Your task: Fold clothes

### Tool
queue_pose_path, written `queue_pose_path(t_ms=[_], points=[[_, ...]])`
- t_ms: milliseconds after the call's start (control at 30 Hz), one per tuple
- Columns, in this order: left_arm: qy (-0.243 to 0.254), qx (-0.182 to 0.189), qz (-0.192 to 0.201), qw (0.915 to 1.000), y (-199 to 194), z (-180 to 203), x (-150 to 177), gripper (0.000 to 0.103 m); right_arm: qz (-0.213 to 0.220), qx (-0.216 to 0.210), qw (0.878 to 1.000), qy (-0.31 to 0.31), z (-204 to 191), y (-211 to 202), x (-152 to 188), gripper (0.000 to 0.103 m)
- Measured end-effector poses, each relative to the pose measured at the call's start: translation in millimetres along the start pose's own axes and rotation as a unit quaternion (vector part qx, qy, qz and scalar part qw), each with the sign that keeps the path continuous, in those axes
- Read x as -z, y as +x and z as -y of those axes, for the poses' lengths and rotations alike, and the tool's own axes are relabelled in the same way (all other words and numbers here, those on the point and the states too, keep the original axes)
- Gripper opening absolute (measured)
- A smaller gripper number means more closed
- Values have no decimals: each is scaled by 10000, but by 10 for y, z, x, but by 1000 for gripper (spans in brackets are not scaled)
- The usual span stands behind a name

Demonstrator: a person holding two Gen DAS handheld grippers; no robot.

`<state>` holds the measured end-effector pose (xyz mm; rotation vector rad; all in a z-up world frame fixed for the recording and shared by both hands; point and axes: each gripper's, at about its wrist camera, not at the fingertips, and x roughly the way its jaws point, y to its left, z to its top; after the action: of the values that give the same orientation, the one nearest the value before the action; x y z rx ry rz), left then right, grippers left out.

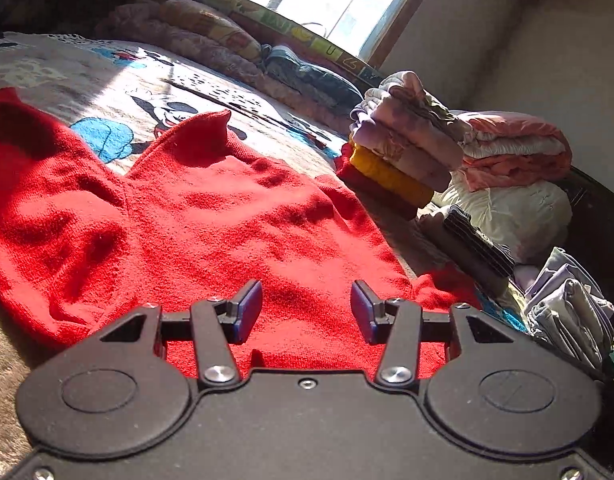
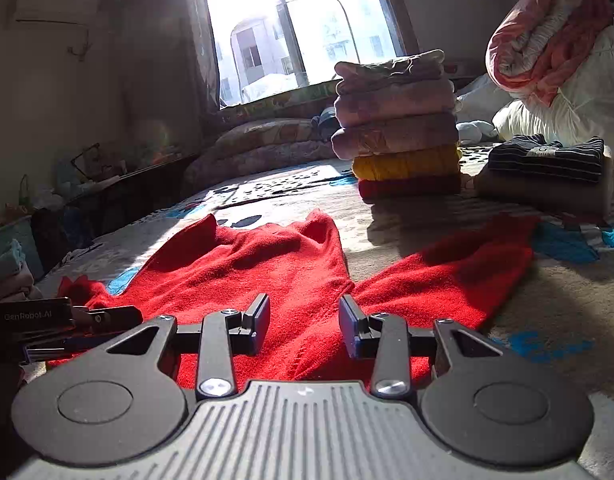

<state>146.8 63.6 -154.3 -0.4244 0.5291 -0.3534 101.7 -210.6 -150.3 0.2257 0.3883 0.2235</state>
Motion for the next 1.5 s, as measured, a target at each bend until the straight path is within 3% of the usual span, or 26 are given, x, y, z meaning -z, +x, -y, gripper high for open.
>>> queue_pose_path(t_ms=[33, 100, 200, 367, 633, 800, 867, 900, 933, 967, 1033, 1100, 1167, 1300, 1500], points=[[29, 17, -61, 10000, 48, 37, 12, 47, -12, -49, 9998, -215, -51, 35, -3, 35], [115, -52, -237, 9996, 145, 88, 20, 47, -1101, 406, 9914, -581, -71, 302, 141, 35], [23, -156, -462, 9988, 249, 51, 42, 47, -958, 352, 9935, -495, -51, 156, 200, 33], [-222, -122, -471, 9986, 258, -40, 11, 47, -801, 361, 9955, -357, -57, 10, 195, 33], [-297, -129, -460, 9984, 254, -58, -5, 47, -346, 368, 9966, -649, 52, 295, -111, 33], [-304, -118, -491, 9983, 269, -57, -9, 47, -443, 608, 9968, 279, 740, 697, -415, 34], [-301, -112, -505, 9982, 279, -54, -13, 47, -759, 754, 9871, 1193, 1173, 867, -444, 34], [-301, -111, -511, 9982, 280, -56, -18, 47, -814, 765, 9804, 1623, 1340, 878, -432, 18], [-312, -105, -520, 9981, 278, -60, -24, 47, -756, 763, 9725, 2068, 1521, 840, -417, 12], [-323, -95, -520, 9981, 267, -62, -35, 47, -686, 823, 9714, 2118, 1575, 793, -428, 11], [-348, -63, -504, 9981, 227, -62, -65, 47, -530, 860, 9717, 2137, 1630, 710, -458, 17], [-380, -11, -474, 9982, 186, -60, -111, 47, -381, 561, 9721, 2247, 1662, 699, -505, 30], [-487, 61, -429, 9979, 142, -68, -190, 47, -338, 289, 9728, 2274, 1671, 761, -591, 30], [-828, 187, -401, 9956, 77, -103, -386, 47, -581, -228, 9534, 2951, 1908, 1102, -727, 32], [-1021, 387, -548, 9925, 53, -168, -773, 49, -813, 71, 9260, 3686, 2386, 1360, -755, 32]])
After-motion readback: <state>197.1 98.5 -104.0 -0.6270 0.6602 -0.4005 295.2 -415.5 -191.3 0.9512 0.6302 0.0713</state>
